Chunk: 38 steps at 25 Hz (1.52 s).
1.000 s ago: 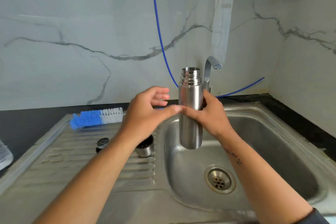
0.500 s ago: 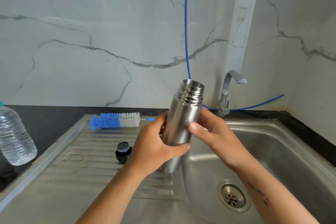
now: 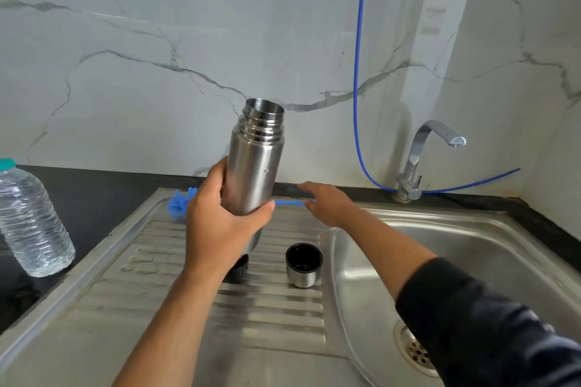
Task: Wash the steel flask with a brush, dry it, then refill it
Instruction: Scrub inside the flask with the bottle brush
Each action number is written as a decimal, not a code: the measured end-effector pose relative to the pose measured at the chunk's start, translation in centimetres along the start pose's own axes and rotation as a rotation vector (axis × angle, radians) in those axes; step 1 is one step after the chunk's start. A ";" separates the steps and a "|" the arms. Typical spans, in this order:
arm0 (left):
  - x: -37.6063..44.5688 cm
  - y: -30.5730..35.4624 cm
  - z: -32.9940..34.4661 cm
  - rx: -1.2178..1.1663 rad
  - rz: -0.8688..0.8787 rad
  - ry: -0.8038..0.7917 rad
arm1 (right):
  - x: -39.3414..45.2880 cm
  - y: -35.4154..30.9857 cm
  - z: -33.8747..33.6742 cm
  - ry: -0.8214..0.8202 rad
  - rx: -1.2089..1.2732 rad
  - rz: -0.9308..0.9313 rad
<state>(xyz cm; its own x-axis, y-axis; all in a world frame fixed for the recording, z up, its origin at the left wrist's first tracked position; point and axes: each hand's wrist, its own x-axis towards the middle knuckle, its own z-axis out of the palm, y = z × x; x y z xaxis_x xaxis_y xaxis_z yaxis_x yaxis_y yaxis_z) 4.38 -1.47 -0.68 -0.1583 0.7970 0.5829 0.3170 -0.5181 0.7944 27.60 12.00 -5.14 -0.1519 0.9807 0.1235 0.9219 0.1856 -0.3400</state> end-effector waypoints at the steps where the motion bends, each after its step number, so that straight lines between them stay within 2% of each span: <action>1: 0.1 -0.3 0.0 0.008 0.006 0.010 | 1.0 -0.3 0.4 -0.035 -0.047 -0.017; 6: 0.4 -1.5 0.4 0.010 0.018 0.047 | 3.1 -1.3 1.7 -0.056 -0.312 -0.049; 11: 0.3 -2.1 0.3 0.000 0.026 0.071 | 2.5 -1.4 1.1 -0.010 -0.203 -0.042; 15: 0.5 -2.1 -0.7 0.055 0.084 0.148 | 0.0 -2.6 -3.7 -0.018 -0.147 -0.028; 19: 0.7 -2.2 -1.7 0.213 0.152 0.243 | -4.6 -3.4 -11.2 0.056 -0.246 0.045; 23: 0.6 -3.1 -1.8 0.281 0.063 0.303 | -9.0 -3.6 -18.3 0.119 -0.351 0.138; 27: 0.5 -4.3 -1.9 0.339 -0.014 0.324 | -13.0 -3.1 -23.5 0.235 -0.355 0.146; 32: 0.4 -5.2 -1.8 0.374 -0.050 0.333 | -15.3 -3.6 -27.3 0.341 -0.377 0.096; 36: 0.5 -5.4 -1.7 0.422 -0.056 0.325 | -15.4 -4.8 -28.9 0.417 -0.299 0.058; 38: 0.4 -5.3 -1.6 0.452 -0.029 0.302 | -15.0 -5.4 -29.0 0.421 -0.371 0.005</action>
<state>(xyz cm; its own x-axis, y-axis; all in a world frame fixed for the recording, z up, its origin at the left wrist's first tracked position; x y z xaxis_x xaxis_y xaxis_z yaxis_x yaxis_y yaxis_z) 1.14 1.10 -4.33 -0.4139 0.6496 0.6377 0.6682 -0.2590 0.6975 35.26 -5.46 21.86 -0.0623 0.8576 0.5106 0.9974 0.0725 -0.0002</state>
